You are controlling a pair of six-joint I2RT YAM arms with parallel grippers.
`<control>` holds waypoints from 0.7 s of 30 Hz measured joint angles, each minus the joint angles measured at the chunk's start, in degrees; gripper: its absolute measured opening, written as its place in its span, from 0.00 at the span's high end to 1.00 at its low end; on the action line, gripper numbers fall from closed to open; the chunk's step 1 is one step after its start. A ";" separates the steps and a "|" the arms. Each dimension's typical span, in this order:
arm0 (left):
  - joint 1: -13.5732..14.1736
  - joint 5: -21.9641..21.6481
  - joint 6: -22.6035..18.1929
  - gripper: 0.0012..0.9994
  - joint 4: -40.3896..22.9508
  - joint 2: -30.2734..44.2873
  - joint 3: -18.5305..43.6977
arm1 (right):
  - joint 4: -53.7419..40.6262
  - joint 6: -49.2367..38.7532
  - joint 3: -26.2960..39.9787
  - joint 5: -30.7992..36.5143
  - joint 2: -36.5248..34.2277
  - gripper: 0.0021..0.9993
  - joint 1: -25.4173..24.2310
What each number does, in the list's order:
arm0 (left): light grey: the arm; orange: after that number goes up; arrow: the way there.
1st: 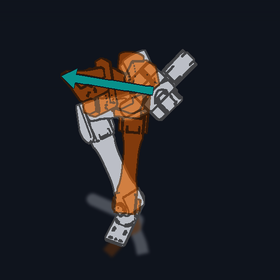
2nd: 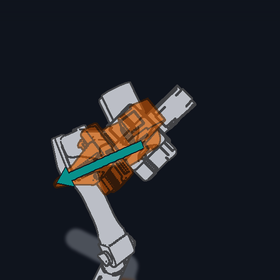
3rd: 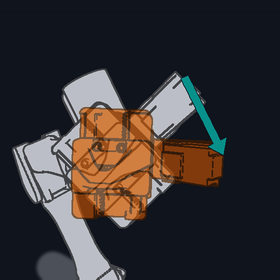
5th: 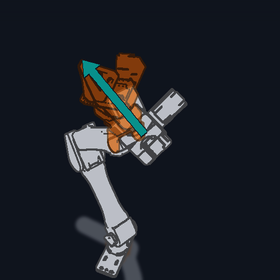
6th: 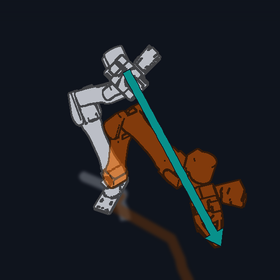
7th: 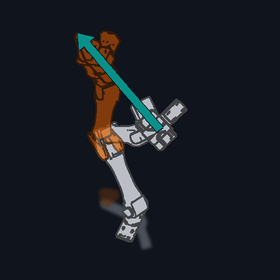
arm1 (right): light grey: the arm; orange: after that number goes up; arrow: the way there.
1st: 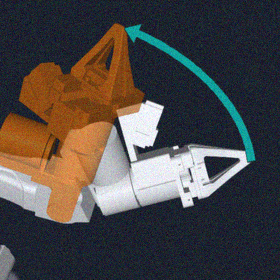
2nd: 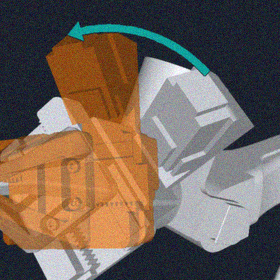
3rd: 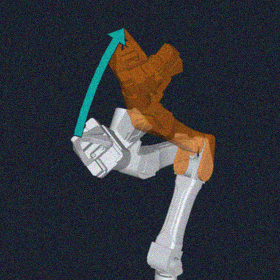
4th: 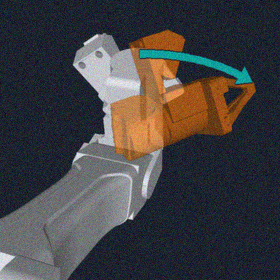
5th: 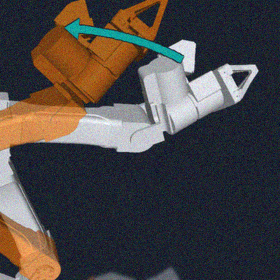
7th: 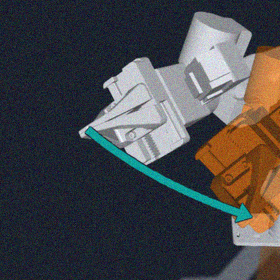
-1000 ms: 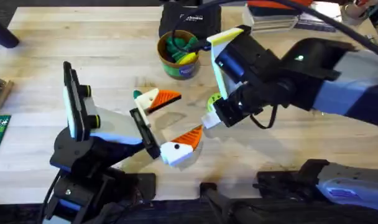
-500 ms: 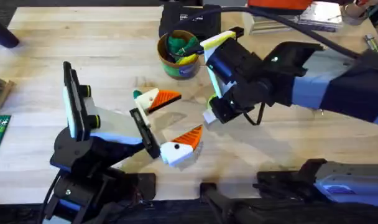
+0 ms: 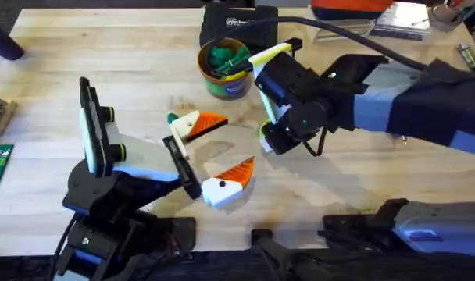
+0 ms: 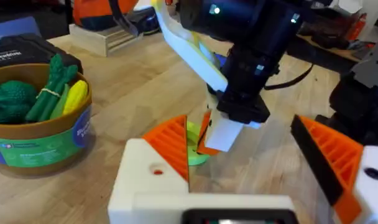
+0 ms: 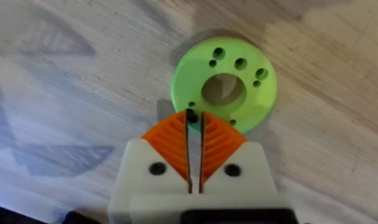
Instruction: Pick up the gripper from the table and insert it into the empty holder that is missing its gripper. Then pick up a screw, insert it into the mounting hole, and use the screwdriver to tighten it. Finally, clean up the table by picking up the vegetable and placing it into the bucket.
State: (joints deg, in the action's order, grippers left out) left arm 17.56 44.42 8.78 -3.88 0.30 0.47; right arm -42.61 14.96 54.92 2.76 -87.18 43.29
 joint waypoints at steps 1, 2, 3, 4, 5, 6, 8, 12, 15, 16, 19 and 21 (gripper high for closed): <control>0.00 0.00 0.00 0.01 0.00 0.02 0.00 | 0.08 -0.01 0.02 0.00 -0.03 0.93 0.00; 0.00 0.00 -0.02 0.01 0.00 -0.01 0.00 | 0.17 0.02 0.04 0.00 -0.07 0.97 0.00; 0.00 0.00 0.00 0.01 0.00 0.02 0.00 | 0.22 -0.01 0.06 0.02 -0.09 0.99 0.00; 0.00 0.00 0.00 0.01 0.00 0.00 0.00 | 0.21 0.00 0.06 0.04 -0.11 0.99 0.00; 0.00 0.00 0.00 0.01 0.00 0.01 0.00 | 0.20 0.00 0.06 0.11 -0.11 0.99 -0.02; 0.00 0.00 0.00 0.01 0.00 0.02 0.00 | 0.20 0.00 0.06 0.25 -0.11 0.99 -0.02; 0.00 0.00 0.00 0.01 0.00 -0.01 0.00 | 0.20 0.00 0.06 0.62 -0.11 0.99 -0.02; 0.00 0.02 0.00 0.01 0.00 0.02 0.00 | 0.17 -0.02 0.06 1.35 -0.11 0.99 -0.02; 0.00 0.00 0.00 0.01 0.00 0.00 0.00 | 0.02 0.00 0.06 1.81 -0.11 0.99 -0.02; 0.00 0.02 0.00 0.01 0.00 0.00 0.00 | -0.18 -0.01 0.09 1.98 -0.11 0.99 -0.02; 0.00 0.02 0.00 0.01 0.00 0.00 0.00 | -1.60 0.00 0.42 2.60 -0.11 0.99 -0.02; 0.00 0.02 0.00 0.01 0.00 0.00 0.00 | -3.26 -0.02 1.13 3.59 -0.09 0.99 -0.02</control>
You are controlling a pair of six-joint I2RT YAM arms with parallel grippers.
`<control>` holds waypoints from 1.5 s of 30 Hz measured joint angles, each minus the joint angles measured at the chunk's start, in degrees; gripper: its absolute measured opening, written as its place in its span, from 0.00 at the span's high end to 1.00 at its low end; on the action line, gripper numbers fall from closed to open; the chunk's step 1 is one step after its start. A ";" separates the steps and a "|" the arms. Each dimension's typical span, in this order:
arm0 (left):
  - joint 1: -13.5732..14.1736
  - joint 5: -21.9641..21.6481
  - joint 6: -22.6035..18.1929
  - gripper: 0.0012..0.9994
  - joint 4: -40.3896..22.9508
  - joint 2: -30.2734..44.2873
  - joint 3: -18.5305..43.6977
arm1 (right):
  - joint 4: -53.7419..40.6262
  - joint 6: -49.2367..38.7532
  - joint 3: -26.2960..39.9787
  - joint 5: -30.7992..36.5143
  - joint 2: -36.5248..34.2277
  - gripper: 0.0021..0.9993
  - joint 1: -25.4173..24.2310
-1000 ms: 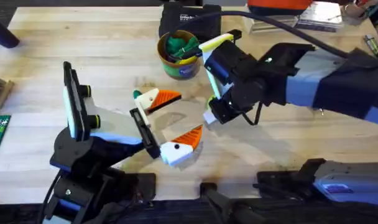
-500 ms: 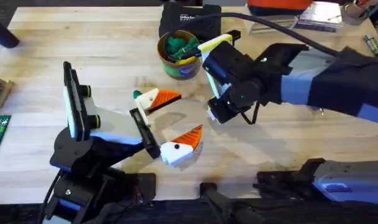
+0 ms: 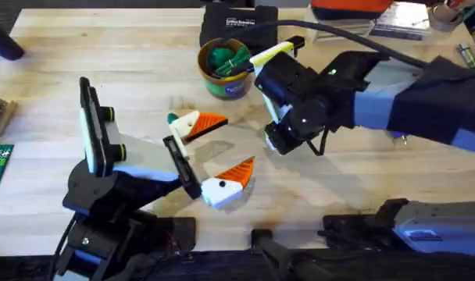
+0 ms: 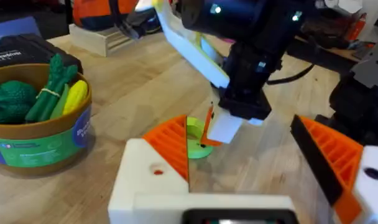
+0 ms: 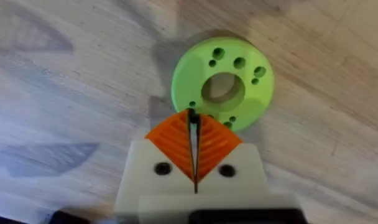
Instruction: Pick up the gripper from the table and insert it into the empty holder that is missing its gripper. Then pick up a screw, insert it into the mounting hole, and use the screwdriver to tighten it. Finally, clean up the table by picking up the vegetable and placing it into the bucket.
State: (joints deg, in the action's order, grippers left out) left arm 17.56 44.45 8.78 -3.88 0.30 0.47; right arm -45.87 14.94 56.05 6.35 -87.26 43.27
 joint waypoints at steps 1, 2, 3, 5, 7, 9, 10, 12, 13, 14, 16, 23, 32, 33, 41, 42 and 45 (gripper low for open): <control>0.00 0.00 0.00 0.01 0.00 0.02 0.00 | -0.94 -0.02 0.59 0.38 0.02 0.99 0.00; 0.00 -0.01 -0.02 0.01 0.00 0.01 0.00 | -1.78 -0.02 1.29 0.71 0.14 0.99 0.00; 0.00 0.00 0.00 0.01 0.00 0.00 0.00 | -2.70 -0.01 2.09 1.00 0.30 0.99 0.00; 0.00 0.00 0.00 0.01 0.00 -0.01 0.00 | -4.46 0.00 4.09 1.47 0.66 0.99 0.00; 0.00 0.00 0.00 0.01 0.00 0.00 0.00 | -5.95 0.00 6.13 1.73 0.87 0.99 0.00; 0.00 0.00 0.00 0.01 0.00 -0.01 0.00 | -7.34 -0.21 8.30 1.77 0.92 0.99 0.00; 0.00 0.00 -0.01 0.01 0.00 0.01 0.00 | -7.87 -0.48 9.28 1.77 0.92 0.99 0.00; 0.00 0.00 0.00 0.01 0.00 0.00 0.00 | -9.22 -1.41 11.24 1.77 0.92 0.99 0.00; 0.00 0.00 0.00 0.01 0.00 0.01 0.00 | -10.06 -1.79 12.52 1.76 0.92 0.99 0.00; 0.00 0.00 0.00 0.01 0.00 0.02 0.00 | -10.55 -2.06 13.60 1.76 0.92 0.99 0.00; 0.00 0.01 -0.01 0.01 0.00 0.01 0.00 | -11.53 -2.70 16.29 1.74 0.92 0.99 0.00; 0.00 0.19 -0.01 0.01 0.00 0.01 0.00 | -13.25 -7.75 28.01 -4.50 0.95 0.99 0.00; 0.00 0.39 -0.01 0.01 -0.02 0.02 0.00 | -21.27 -10.08 41.80 -11.29 -2.28 0.99 0.38; 0.00 0.39 0.00 0.01 -0.02 0.02 0.00 | -22.48 -10.43 43.55 -11.71 -3.55 0.99 0.59; 0.00 0.42 0.00 0.01 -0.02 0.00 0.00 | -27.26 -12.49 53.06 -13.04 -13.81 0.99 5.25; 0.00 0.42 0.00 0.01 -0.02 0.02 0.00 | -27.35 -12.80 53.63 -13.14 -14.48 0.99 5.91; 0.00 0.42 -0.01 0.01 -0.02 0.01 0.00 | -27.26 -14.03 54.80 -13.31 -15.65 0.99 8.00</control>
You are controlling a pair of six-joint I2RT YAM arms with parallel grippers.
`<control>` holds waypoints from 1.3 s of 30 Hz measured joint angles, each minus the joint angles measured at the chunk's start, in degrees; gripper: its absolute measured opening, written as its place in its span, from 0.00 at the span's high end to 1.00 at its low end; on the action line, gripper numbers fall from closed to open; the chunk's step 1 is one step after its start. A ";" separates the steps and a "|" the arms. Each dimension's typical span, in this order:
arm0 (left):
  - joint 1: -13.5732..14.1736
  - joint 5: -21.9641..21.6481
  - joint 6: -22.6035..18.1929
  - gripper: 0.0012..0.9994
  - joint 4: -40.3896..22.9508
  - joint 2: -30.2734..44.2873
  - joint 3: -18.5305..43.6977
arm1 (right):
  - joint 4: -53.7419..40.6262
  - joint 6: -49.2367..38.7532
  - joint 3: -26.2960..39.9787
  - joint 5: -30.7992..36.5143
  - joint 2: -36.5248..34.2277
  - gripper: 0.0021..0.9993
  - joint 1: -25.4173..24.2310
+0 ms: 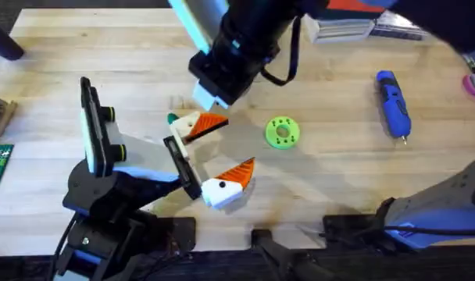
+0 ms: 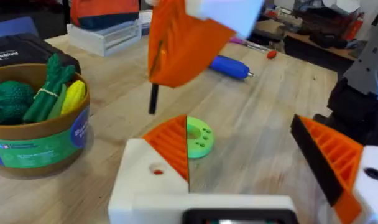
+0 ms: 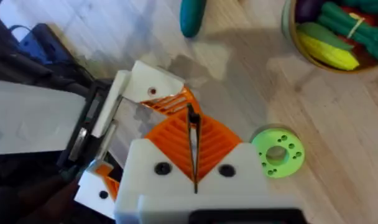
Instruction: Pick up the gripper from the table and insert it into the empty holder that is missing its gripper. Then pick up a screw, insert it into the mounting hole, and use the screwdriver to tighten it. Finally, clean up the table by picking up the vegetable and placing it into the bucket.
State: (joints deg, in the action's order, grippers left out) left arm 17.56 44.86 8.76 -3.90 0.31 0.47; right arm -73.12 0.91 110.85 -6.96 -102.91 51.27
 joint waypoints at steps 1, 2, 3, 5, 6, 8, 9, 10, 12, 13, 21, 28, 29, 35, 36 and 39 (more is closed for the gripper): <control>0.00 0.00 -0.01 0.01 0.00 0.01 0.00 | 0.03 -0.46 0.13 -0.02 -0.04 0.99 0.60; 0.00 0.00 0.01 0.01 0.00 -0.01 0.00 | -0.04 -0.93 0.29 -0.02 -0.02 0.99 1.16; 0.00 0.01 0.01 0.01 0.00 0.00 0.00 | -0.06 -1.40 0.52 -0.04 -0.02 0.99 1.68; 0.00 0.00 0.01 0.01 0.00 0.01 0.00 | 0.18 -2.56 0.79 -0.09 -0.02 0.99 2.75; 0.00 0.00 0.01 0.01 0.00 -0.01 0.00 | 0.31 -3.06 0.79 -0.09 -0.02 0.99 3.16; 0.00 0.00 0.01 0.01 0.00 -0.01 0.00 | 0.77 -4.18 0.79 -0.13 -0.02 0.99 4.04; 0.00 0.00 0.01 0.01 0.00 0.01 0.00 | 1.10 -4.65 0.79 -0.17 -0.02 0.99 4.51; 0.00 0.00 0.01 0.01 0.00 0.00 0.00 | 1.24 -5.10 0.79 -0.17 -0.02 0.99 4.88; 0.00 0.02 0.01 0.01 0.00 0.01 0.00 | 1.20 -5.65 0.81 -0.20 -0.02 0.99 5.44; 0.00 0.01 0.00 0.01 0.00 0.00 0.00 | 1.18 -5.86 0.80 -0.22 -0.05 0.99 5.66; 0.00 0.02 0.01 0.01 0.00 0.01 0.00 | 1.42 -6.52 0.81 -0.17 -0.48 0.99 5.72; 0.00 0.02 0.01 0.01 0.00 -0.01 0.00 | 1.33 -6.59 0.83 -0.17 -2.08 0.99 5.72; 0.00 0.02 0.01 0.01 0.00 0.01 0.00 | 1.33 -6.59 0.83 -0.17 -2.47 0.99 5.72; 0.00 0.04 0.23 0.01 -0.04 -0.01 0.00 | 1.42 -6.59 0.85 -0.15 -3.54 0.99 5.72; 0.00 0.04 0.23 0.01 -0.04 0.01 0.00 | 1.40 -6.56 0.85 -0.15 -3.55 0.99 5.72; 0.00 0.07 0.23 0.01 -0.04 0.01 0.00 | 1.42 -6.59 0.85 -0.15 -3.54 0.99 5.70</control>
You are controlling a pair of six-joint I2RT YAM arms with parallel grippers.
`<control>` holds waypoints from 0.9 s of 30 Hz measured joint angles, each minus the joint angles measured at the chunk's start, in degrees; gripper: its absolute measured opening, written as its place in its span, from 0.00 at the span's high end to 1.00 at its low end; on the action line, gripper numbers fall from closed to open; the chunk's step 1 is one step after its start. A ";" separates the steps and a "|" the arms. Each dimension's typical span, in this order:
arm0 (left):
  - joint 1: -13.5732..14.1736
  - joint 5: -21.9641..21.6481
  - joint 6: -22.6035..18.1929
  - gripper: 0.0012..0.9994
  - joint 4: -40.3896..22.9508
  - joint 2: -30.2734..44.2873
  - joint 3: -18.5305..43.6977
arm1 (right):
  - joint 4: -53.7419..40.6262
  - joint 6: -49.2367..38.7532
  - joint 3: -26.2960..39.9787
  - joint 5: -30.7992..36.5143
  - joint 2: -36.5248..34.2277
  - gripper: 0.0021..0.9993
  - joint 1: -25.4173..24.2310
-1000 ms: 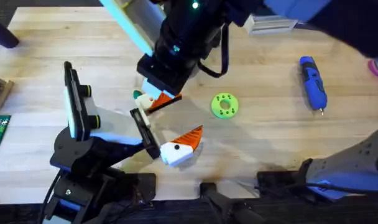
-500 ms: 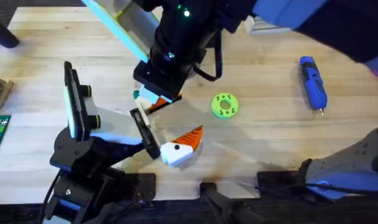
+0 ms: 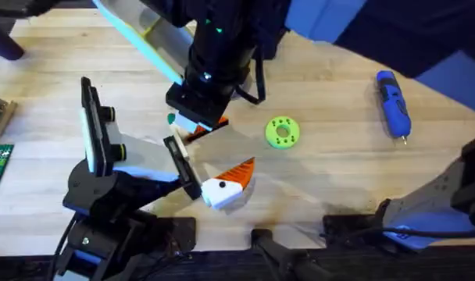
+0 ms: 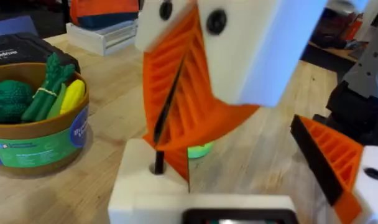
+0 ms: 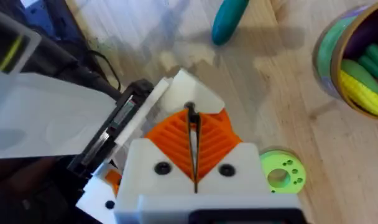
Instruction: Pick up the gripper from the table and insert it into the empty holder that is missing its gripper. Then pick up a screw, insert it into the mounting hole, and use the screwdriver to tighten it. Finally, clean up the table by picking up the vegetable and placing it into the bucket.
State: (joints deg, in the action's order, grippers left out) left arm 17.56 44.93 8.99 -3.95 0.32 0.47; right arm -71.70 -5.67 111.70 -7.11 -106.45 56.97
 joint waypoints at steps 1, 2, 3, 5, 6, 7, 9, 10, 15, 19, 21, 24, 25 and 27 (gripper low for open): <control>0.00 0.03 0.00 0.01 0.00 0.00 0.00 | -0.02 0.00 0.00 0.00 -0.01 0.99 0.02; 0.00 0.07 0.00 0.01 0.00 0.00 0.00 | 0.00 0.02 0.00 -0.02 0.00 0.99 0.00; 0.00 0.07 0.00 0.01 0.00 0.00 0.00 | 0.00 0.02 0.00 -0.04 0.00 0.99 0.00; 0.00 0.11 0.00 0.01 0.00 0.00 0.00 | -0.02 0.01 0.00 -0.04 -0.02 0.99 0.02; 0.00 0.11 0.00 0.01 0.00 0.00 0.00 | -0.02 0.02 0.00 -0.04 -0.02 0.99 0.00; 0.00 0.09 0.00 0.01 0.00 0.00 0.00 | 0.00 0.02 0.00 -0.07 -0.02 0.99 0.02; 0.00 0.11 -0.02 0.01 0.00 0.00 0.00 | 0.00 -0.13 0.00 -0.52 -0.02 0.99 0.00; 0.00 0.11 -0.02 0.01 0.00 0.00 0.00 | -0.05 -0.16 0.00 -0.89 -0.03 0.99 0.00; 0.00 0.15 -0.02 0.01 0.00 0.00 0.00 | -0.17 -0.37 0.00 -1.96 -0.55 0.99 0.00; 0.00 0.31 -0.02 0.01 0.00 0.00 0.00 | -0.24 -0.39 0.00 -2.14 -0.87 0.99 0.00; 0.00 0.33 -0.02 0.01 0.00 0.00 0.00 | -0.24 -0.37 0.00 -2.14 -0.87 0.99 0.00; 0.00 0.32 -0.02 0.01 0.00 0.00 0.00 | -0.24 -0.36 0.00 -2.14 -0.87 0.99 0.00; 0.00 0.31 -0.02 0.01 0.00 0.00 0.00 | -0.29 -0.30 0.00 -2.19 -0.87 0.94 0.00; 0.00 0.31 -0.02 0.01 0.00 0.00 0.00 | -0.35 -0.45 0.00 -2.21 -0.87 0.70 0.00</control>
State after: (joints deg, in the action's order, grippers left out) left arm 17.56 45.23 8.97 -3.95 0.32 0.47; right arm -72.05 -6.13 111.70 -9.33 -107.33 56.97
